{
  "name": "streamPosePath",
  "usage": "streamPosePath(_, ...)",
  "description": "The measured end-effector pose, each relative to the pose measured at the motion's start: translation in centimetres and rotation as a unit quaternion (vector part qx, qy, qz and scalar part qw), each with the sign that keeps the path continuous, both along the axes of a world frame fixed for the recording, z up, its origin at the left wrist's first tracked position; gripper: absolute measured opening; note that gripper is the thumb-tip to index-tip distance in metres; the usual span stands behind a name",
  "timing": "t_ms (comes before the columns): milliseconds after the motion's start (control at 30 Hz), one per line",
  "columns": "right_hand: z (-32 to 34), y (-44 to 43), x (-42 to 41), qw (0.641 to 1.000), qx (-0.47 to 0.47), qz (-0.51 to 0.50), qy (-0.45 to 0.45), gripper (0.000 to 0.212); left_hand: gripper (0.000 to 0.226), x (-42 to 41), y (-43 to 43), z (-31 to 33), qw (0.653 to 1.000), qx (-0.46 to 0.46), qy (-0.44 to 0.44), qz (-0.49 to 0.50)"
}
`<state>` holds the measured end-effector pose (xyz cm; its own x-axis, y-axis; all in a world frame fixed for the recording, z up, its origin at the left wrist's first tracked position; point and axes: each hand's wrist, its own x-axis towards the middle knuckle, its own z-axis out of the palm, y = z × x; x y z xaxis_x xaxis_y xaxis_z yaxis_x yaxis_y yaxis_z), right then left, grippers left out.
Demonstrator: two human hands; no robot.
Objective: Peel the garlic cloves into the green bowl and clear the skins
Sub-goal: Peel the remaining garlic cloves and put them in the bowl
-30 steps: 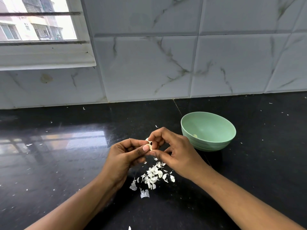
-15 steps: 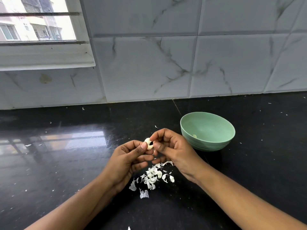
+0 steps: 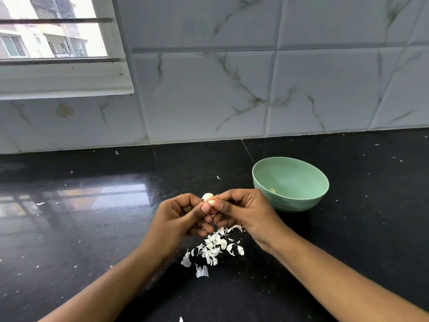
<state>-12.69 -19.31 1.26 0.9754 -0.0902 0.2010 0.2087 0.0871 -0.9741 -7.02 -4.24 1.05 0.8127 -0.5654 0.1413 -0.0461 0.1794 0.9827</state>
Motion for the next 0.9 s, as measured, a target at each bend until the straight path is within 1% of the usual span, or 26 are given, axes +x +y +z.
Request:
streamPosePath(100,0.2,-0.1,-0.1,0.999,0.039,0.003,0.02,0.015,0.008,0.2,0.5,0.1,0.995,0.041,-0.09,0.002)
streamPosePath(133,0.3,-0.2,0.0,0.999,0.048,-0.001,0.025,0.016,0.011,0.3,0.6,-0.1,0.989,0.064,-0.135,0.01)
streamPosePath(200,0.4,-0.5,0.1,0.998,0.051,-0.012,0.032,0.018,0.028,0.4,0.7,-0.5,0.964,0.121,-0.233,0.032)
streamPosePath(233,0.4,-0.6,0.1,0.998,0.05,-0.013,0.035,0.018,0.034,0.4,0.7,-0.6,0.957,0.137,-0.253,0.042)
streamPosePath(300,0.4,-0.7,0.1,0.998,0.055,-0.009,0.041,0.017,0.039,0.1,0.6,-0.5,0.959,0.14,-0.24,0.054)
streamPosePath(333,0.4,-0.7,0.1,0.997,0.056,-0.006,0.045,0.017,0.038,0.1,0.6,-0.4,0.961,0.138,-0.231,0.06)
streamPosePath(500,0.4,-0.7,0.0,0.997,0.022,0.001,0.072,0.019,0.02,0.6,0.7,-0.5,0.967,0.104,-0.225,0.052)
streamPosePath(600,0.5,-0.9,-0.1,0.996,-0.008,0.03,0.085,0.017,0.01,0.7,0.8,-0.6,0.973,0.087,-0.211,0.04)
streamPosePath(633,0.6,-1.1,-0.2,0.995,-0.019,0.044,0.093,0.015,0.015,0.8,1.0,-0.6,0.971,0.094,-0.219,0.031)
streamPosePath(667,0.7,-1.3,-0.2,0.992,-0.032,0.063,0.104,0.013,0.027,1.0,1.2,-0.7,0.962,0.116,-0.247,0.015)
streamPosePath(700,0.8,-1.5,-0.3,0.988,-0.05,0.087,0.116,0.011,0.036,1.0,1.4,-0.6,0.947,0.153,-0.282,-0.012)
streamPosePath(733,0.9,-1.7,-0.4,0.983,-0.071,0.109,0.128,0.009,0.039,1.0,1.5,-0.6,0.935,0.179,-0.303,-0.046)
streamPosePath(767,0.9,-1.9,-0.5,0.979,-0.089,0.125,0.133,0.009,0.037,1.0,1.5,-0.6,0.933,0.189,-0.293,-0.082)
streamPosePath(800,0.9,-2.0,-0.5,0.977,-0.102,0.134,0.132,0.011,0.033,0.9,1.5,-0.7,0.94,0.184,-0.266,-0.113)
streamPosePath(900,0.8,-1.9,-0.5,0.978,-0.113,0.138,0.106,0.012,0.033,0.9,1.4,-0.7,0.962,0.148,-0.162,-0.162)
